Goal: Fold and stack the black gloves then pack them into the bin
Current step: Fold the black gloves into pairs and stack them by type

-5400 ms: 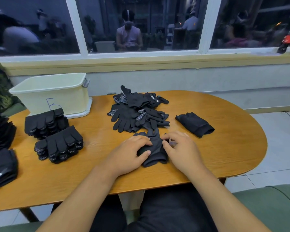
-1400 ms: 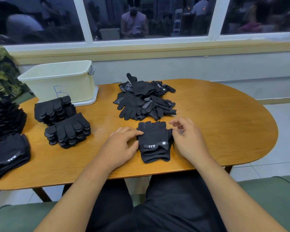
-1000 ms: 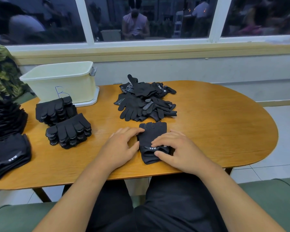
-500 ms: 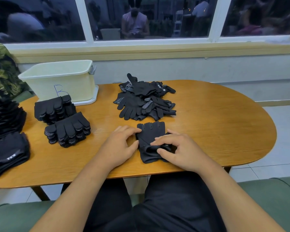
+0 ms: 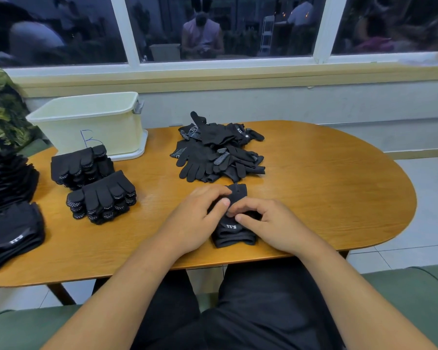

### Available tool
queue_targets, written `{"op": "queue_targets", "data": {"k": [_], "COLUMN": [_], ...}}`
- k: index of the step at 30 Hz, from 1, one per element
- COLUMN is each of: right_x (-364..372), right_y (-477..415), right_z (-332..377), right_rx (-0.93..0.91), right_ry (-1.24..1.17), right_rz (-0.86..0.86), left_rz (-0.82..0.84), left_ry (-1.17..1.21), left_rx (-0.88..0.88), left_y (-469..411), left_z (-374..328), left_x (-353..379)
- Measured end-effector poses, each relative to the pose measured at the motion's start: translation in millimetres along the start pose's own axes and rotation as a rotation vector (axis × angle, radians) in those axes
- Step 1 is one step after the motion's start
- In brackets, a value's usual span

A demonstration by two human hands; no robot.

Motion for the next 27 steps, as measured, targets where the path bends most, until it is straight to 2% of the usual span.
{"op": "queue_targets", "data": {"k": [2,4,13,18,21,24,25,27], "right_x": [-1,-1,26,22,21,23,23,24], "right_y": [0,-3,5,2,1,2,3,3], "right_z": [0,2,-12,-22,-24,-22,-22,-23], "right_rx": [-0.016,-0.054,0.046,0.128,0.132,0.127,0.126,0.126], "right_ry": [0.042,0.134,0.491,0.539,0.535,0.53,0.534,0.543], "right_rz": [-0.001,0.007,0.325,0.332,0.323,0.287,0.275,0.261], "left_rz": [0.129,0.191,0.292,0.252,0.206,-0.015,-0.089,-0.118], "left_ry": [-0.111,-0.205,-0.431,-0.455,-0.324,0.011,0.012,-0.109], "left_rx": [-0.006,0.007,-0.029,-0.089,-0.153,-0.407,-0.473,-0.572], "left_y": [-1,2,6,11,11,9,9,5], "left_z": [1,8,23,23,24,43,48,52], "left_x": [19,28,39,38,32,-1,-11,-21]}}
Point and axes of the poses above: each hand's wrist, its own y-axis away from the middle knuckle, its own x-axis out of the palm, z = x × y, the point moved 9 cm from there along -y, towards the middle knuckle, and after that the axes turned 11 degrees about -x, right-handed, at the moved point
